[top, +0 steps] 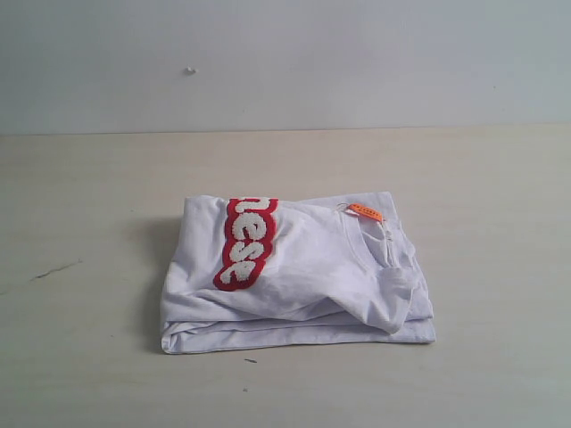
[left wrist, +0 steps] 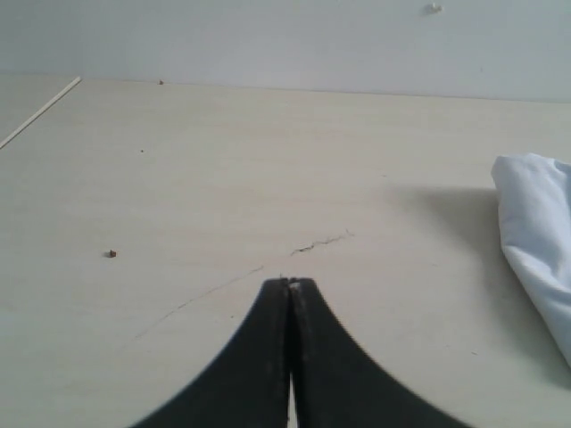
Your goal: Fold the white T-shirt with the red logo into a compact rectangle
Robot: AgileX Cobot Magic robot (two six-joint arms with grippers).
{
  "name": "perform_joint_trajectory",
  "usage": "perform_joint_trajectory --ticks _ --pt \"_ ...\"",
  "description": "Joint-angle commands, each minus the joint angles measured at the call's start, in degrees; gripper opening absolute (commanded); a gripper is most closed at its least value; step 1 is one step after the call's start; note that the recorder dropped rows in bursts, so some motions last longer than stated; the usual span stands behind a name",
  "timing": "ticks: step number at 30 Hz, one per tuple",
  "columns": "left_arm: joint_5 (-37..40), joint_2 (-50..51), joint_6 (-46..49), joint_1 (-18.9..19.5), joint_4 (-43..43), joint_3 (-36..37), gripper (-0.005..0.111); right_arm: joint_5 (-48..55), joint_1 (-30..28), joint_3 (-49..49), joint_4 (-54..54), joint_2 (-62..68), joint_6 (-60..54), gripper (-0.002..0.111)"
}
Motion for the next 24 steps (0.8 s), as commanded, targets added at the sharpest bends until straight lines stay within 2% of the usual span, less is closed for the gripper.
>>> perform_joint_trajectory --ticks 1,13,24 --pt "-0.7 -0.4 0.0 0.2 -0.6 0.0 0.000 1.5 -0.3 0.3 0.2 -1.1 -1.1 0.000" --pt "-0.7 -0.4 0.0 0.2 -0.6 0.0 0.000 8.3 -0.3 0.3 -0.6 -10.7 -1.3 0.000" --pt "-0.7 -0.4 0.0 0.2 -0.6 0.0 0.000 10.7 -1.1 0.3 -3.9 -10.7 -6.2 0.000"
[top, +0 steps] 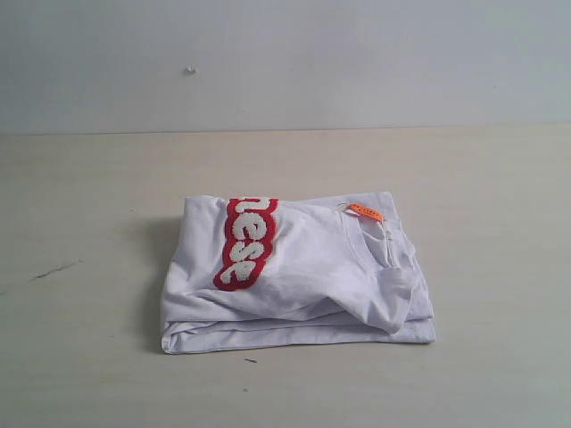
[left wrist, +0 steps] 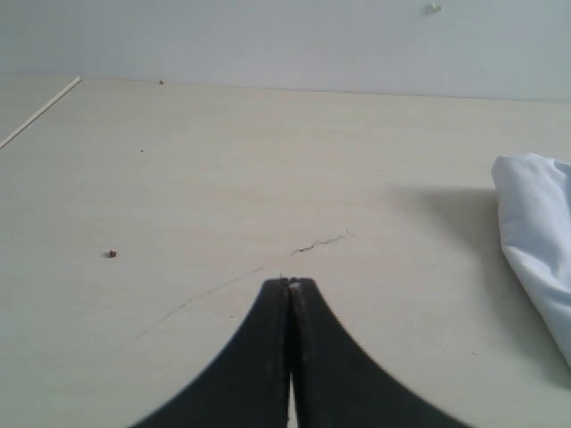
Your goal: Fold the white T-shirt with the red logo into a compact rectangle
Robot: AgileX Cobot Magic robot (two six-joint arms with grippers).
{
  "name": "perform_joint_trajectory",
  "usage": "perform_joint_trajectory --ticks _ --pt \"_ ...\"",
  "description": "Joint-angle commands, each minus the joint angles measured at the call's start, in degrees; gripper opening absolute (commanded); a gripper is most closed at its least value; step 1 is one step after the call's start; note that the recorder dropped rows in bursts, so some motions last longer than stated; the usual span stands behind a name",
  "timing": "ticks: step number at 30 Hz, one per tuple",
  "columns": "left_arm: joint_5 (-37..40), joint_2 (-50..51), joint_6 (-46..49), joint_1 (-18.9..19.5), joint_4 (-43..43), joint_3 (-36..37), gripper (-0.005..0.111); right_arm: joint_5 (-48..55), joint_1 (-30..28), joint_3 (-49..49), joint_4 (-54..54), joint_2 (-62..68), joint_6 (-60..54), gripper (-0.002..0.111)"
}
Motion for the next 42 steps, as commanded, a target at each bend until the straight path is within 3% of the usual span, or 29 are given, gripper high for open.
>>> perform_joint_trajectory --ticks 1,4,9,15,26,42 --pt "-0.7 -0.4 0.0 0.2 -0.5 0.0 0.000 1.1 -0.3 0.2 -2.0 -0.4 -0.7 0.000" --pt "-0.7 -0.4 0.0 0.2 -0.5 0.0 0.000 1.1 -0.3 0.2 -3.6 -0.4 4.5 0.000" --pt "-0.7 -0.4 0.0 0.2 -0.5 0.0 0.000 2.1 -0.3 0.2 -21.1 -0.4 23.8 0.000" --pt "-0.7 -0.4 0.0 0.2 -0.5 0.0 0.000 10.2 -0.3 0.2 -20.7 -0.4 17.7 0.000" --pt "-0.7 -0.4 0.0 0.2 -0.5 0.0 0.000 13.6 -0.3 0.2 -17.4 -0.4 9.8 0.000" --pt "-0.7 -0.4 0.0 0.2 -0.5 0.0 0.000 14.1 -0.3 0.2 -16.3 -0.4 11.5 0.000"
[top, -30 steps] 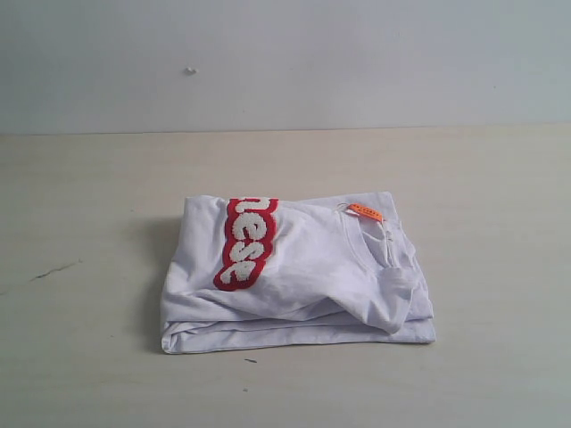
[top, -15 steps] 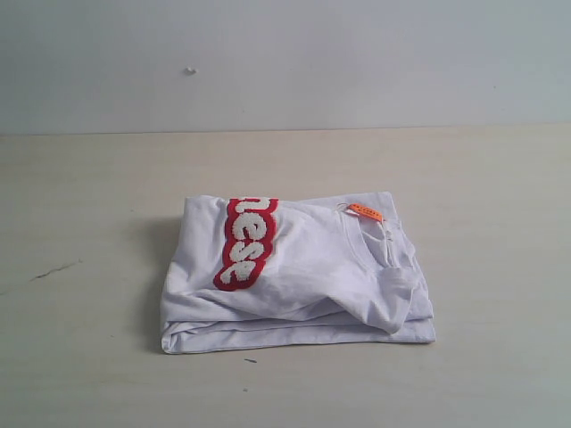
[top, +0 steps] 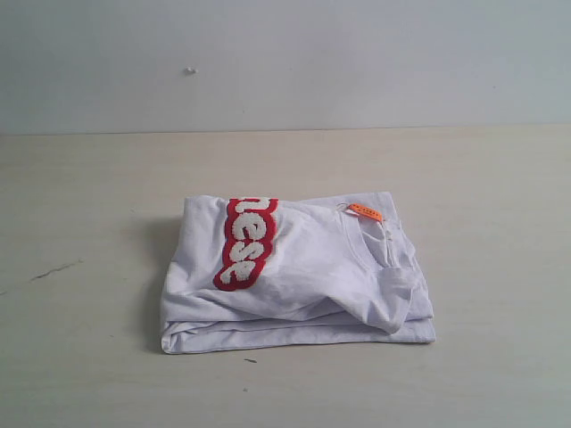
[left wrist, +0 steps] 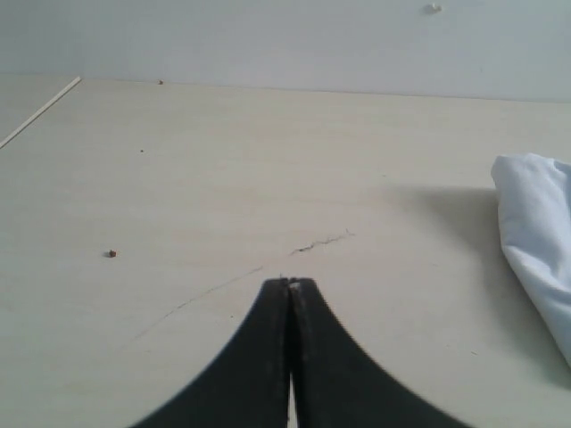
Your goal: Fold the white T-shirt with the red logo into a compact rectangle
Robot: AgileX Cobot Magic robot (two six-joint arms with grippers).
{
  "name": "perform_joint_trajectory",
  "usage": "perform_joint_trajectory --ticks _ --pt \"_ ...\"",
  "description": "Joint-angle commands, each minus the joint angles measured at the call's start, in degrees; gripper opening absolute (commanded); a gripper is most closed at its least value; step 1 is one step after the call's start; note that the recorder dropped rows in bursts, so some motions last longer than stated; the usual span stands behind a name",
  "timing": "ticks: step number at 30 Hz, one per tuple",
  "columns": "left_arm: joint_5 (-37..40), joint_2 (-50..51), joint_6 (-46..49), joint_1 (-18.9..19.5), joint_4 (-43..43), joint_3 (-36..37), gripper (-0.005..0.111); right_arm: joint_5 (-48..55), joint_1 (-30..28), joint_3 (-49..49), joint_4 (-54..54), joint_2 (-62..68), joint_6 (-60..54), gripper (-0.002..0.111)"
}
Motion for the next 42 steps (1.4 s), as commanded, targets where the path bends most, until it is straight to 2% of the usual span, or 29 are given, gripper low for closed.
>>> perform_joint_trajectory --ticks 1,42 --pt "-0.7 -0.4 0.0 0.2 -0.5 0.0 0.000 -0.1 -0.3 0.2 0.1 -0.3 1.6 0.000" --pt "-0.7 -0.4 0.0 0.2 -0.5 0.0 0.000 -0.1 -0.3 0.2 -0.9 -0.3 3.8 0.000"
